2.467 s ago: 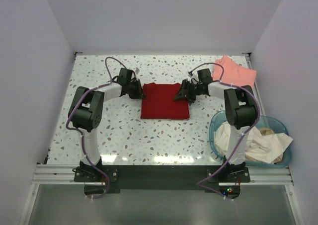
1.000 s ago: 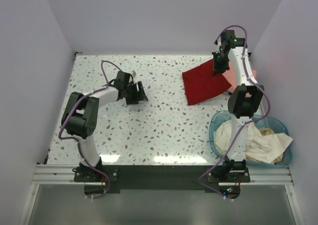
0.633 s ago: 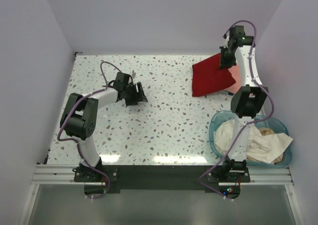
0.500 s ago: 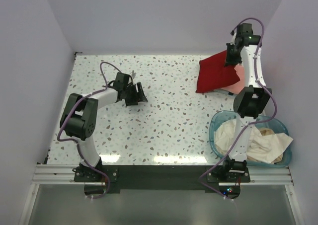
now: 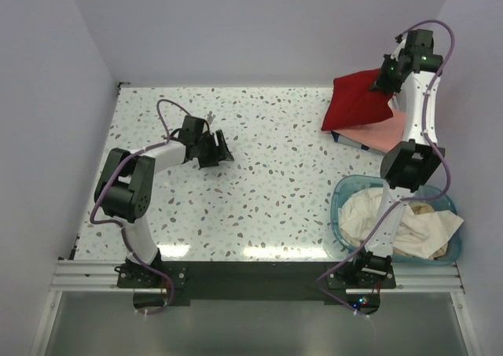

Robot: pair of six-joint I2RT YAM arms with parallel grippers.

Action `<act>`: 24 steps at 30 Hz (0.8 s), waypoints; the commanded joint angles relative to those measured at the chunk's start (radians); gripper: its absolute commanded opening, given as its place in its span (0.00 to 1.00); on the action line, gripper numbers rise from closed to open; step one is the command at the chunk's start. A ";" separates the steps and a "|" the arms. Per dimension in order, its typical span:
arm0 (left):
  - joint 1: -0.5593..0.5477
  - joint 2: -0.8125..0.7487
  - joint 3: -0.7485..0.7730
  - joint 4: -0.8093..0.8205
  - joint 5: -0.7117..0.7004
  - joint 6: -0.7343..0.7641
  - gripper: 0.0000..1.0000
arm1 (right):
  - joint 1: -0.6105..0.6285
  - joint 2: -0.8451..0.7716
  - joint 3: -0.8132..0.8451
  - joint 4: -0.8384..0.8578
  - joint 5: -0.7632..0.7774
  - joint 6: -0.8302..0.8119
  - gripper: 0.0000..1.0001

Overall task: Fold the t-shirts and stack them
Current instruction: Neatly place the folded tshirt to the corner

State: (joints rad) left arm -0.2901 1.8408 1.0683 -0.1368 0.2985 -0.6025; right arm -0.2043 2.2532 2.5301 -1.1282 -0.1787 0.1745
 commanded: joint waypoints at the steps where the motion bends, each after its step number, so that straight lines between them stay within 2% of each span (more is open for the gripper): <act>1: 0.005 -0.014 -0.013 0.014 -0.013 -0.011 0.70 | -0.038 -0.104 0.042 0.107 -0.129 0.077 0.00; 8: 0.005 -0.008 -0.011 0.009 -0.013 -0.008 0.70 | -0.084 -0.113 0.016 0.142 -0.199 0.125 0.00; 14: 0.003 -0.002 -0.004 0.008 -0.012 -0.006 0.70 | -0.113 -0.095 -0.031 0.107 -0.214 0.103 0.00; 24: 0.005 -0.017 0.030 -0.012 -0.010 0.000 0.70 | -0.147 -0.043 -0.079 0.054 -0.090 0.028 0.00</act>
State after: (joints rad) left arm -0.2901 1.8408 1.0695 -0.1390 0.2981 -0.6090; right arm -0.3397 2.2230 2.4393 -1.0664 -0.3195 0.2379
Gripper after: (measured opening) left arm 0.697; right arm 0.077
